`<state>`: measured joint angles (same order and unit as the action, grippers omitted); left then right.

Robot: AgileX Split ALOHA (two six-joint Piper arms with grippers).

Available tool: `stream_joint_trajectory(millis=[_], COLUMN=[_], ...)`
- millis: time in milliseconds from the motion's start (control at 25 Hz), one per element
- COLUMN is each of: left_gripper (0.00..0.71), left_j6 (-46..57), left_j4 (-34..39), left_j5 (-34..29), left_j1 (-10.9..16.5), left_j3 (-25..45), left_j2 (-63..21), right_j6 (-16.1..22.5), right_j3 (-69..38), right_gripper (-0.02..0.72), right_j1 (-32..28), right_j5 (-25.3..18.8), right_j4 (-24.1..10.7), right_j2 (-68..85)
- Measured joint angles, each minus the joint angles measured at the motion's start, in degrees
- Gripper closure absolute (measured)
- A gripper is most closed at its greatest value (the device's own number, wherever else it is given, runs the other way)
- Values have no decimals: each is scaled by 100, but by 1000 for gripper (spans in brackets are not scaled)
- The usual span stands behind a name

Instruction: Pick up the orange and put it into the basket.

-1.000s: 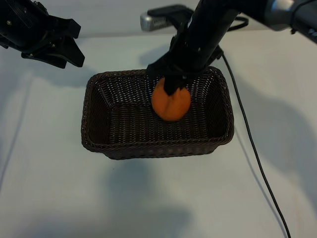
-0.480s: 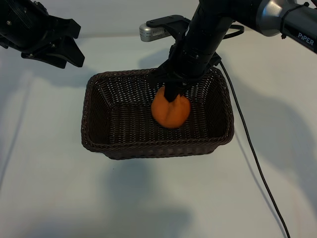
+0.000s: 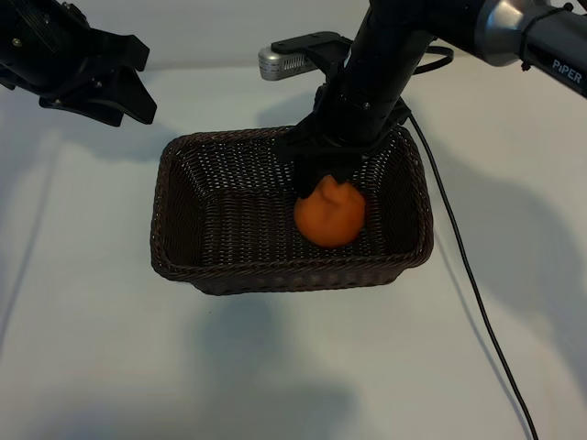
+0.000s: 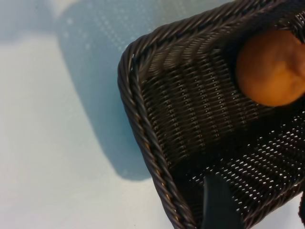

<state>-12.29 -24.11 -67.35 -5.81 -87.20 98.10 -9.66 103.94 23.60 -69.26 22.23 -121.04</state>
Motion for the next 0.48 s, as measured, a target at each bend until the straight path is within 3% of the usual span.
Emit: stream_joint_trajectory(millis=[480], left_gripper=[266], left_j6=[4], left_j4=[0], left_j5=[0], left_j1=[0], left_j3=[0], left_j2=[0], right_j6=[34], right_j3=[834], right_gripper=[155], right_j1=[-93], right_j5=[-68], right_j4=[-112], right_j2=[576])
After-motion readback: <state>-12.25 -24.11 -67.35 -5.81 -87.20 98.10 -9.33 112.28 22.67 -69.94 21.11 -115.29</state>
